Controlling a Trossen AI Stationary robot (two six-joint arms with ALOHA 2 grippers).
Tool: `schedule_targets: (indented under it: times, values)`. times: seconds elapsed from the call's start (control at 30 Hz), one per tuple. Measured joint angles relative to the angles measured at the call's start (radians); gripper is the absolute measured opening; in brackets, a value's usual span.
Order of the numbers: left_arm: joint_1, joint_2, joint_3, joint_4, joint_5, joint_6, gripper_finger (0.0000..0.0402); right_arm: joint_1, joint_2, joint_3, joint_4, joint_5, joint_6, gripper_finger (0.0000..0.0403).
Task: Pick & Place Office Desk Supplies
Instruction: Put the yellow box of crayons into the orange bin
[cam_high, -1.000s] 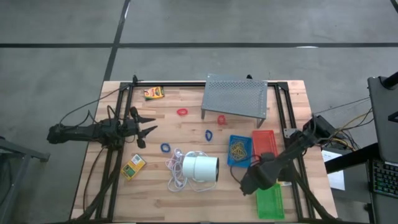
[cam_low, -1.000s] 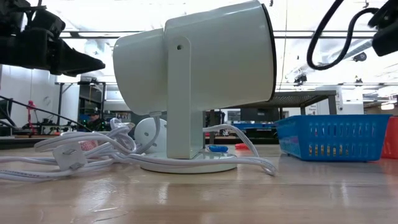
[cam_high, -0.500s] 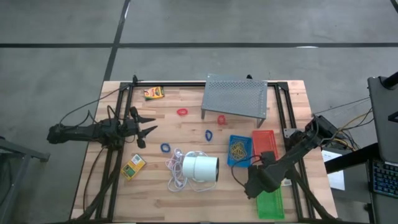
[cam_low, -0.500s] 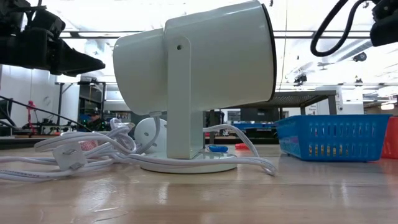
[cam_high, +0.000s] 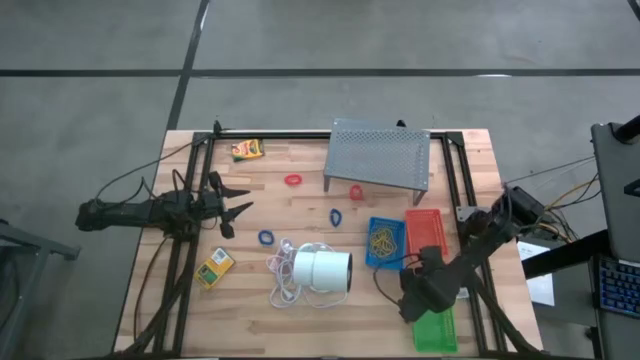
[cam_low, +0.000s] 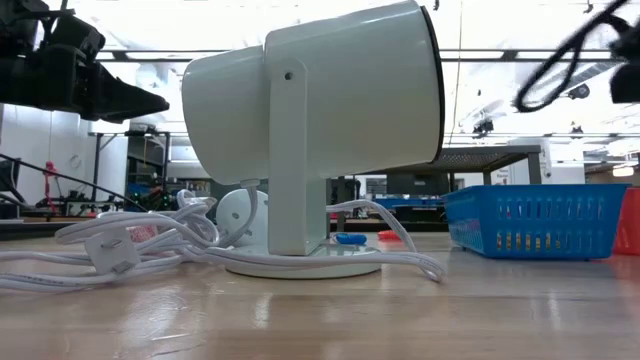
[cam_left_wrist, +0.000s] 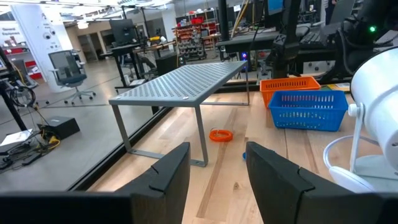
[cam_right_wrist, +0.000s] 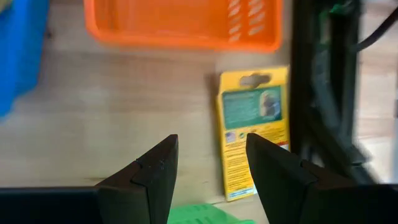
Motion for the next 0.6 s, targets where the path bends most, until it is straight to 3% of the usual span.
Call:
schedule_targets:
  times: [0.23, 0.6]
  values:
    - [0.0, 0.0, 0.0, 0.0, 0.0, 0.0, 0.0159, 0.059, 0.054, -0.066, 0.022, -0.002, 0.02, 0.0187]
    - [0.0, 0.0, 0.0, 0.0, 0.0, 0.0, 0.0159, 0.045, 0.114, -0.106, 0.024, 0.026, 0.072, 0.0187]
